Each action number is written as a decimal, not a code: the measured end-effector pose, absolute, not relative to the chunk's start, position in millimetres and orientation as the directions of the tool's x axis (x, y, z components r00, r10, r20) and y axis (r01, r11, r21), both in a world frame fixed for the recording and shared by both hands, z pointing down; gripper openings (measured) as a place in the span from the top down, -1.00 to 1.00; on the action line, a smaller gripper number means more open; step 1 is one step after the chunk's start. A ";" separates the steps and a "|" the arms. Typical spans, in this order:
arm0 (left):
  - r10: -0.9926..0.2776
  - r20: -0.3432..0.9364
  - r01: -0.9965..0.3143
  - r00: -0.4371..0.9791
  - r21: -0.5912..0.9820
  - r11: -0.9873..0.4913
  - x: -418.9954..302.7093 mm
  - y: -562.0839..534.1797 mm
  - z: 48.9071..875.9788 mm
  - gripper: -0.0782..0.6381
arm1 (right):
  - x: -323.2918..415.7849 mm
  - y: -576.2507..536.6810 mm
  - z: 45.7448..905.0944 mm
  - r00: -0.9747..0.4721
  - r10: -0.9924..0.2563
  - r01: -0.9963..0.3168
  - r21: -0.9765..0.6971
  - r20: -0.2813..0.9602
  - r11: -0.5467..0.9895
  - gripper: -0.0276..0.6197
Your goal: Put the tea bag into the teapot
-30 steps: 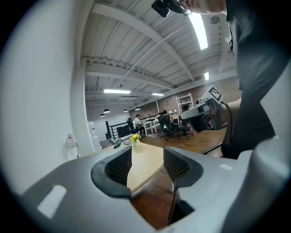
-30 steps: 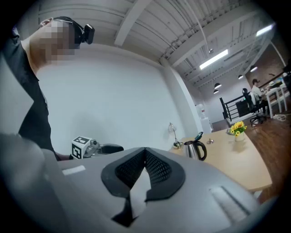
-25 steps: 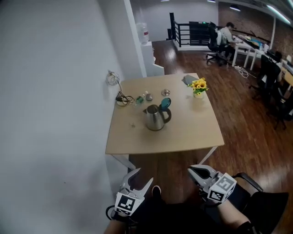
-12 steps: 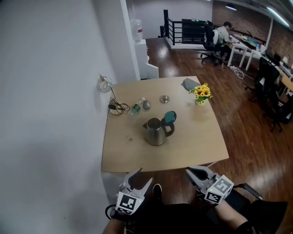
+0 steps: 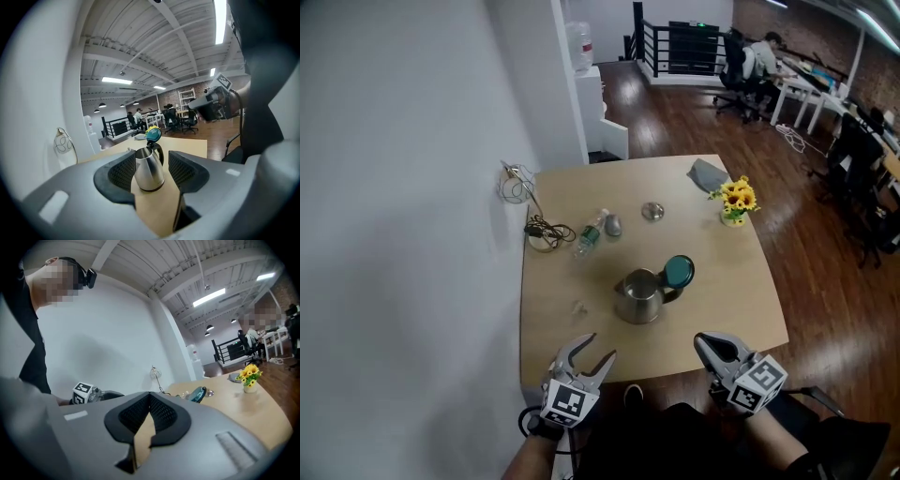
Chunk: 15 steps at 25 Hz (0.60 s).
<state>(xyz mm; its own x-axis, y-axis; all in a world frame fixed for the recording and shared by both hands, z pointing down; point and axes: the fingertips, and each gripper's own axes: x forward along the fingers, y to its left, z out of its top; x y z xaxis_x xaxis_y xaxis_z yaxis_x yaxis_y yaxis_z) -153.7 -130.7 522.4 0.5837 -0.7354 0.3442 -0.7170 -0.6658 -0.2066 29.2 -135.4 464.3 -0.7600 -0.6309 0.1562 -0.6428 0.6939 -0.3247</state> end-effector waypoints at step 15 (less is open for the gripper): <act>-0.681 0.614 -0.778 0.399 -0.166 -0.606 -224.8 -229.6 656.2 0.17 | 18.2 -200.3 503.5 -0.763 -0.585 -0.646 -0.288 0.277 0.707 0.68</act>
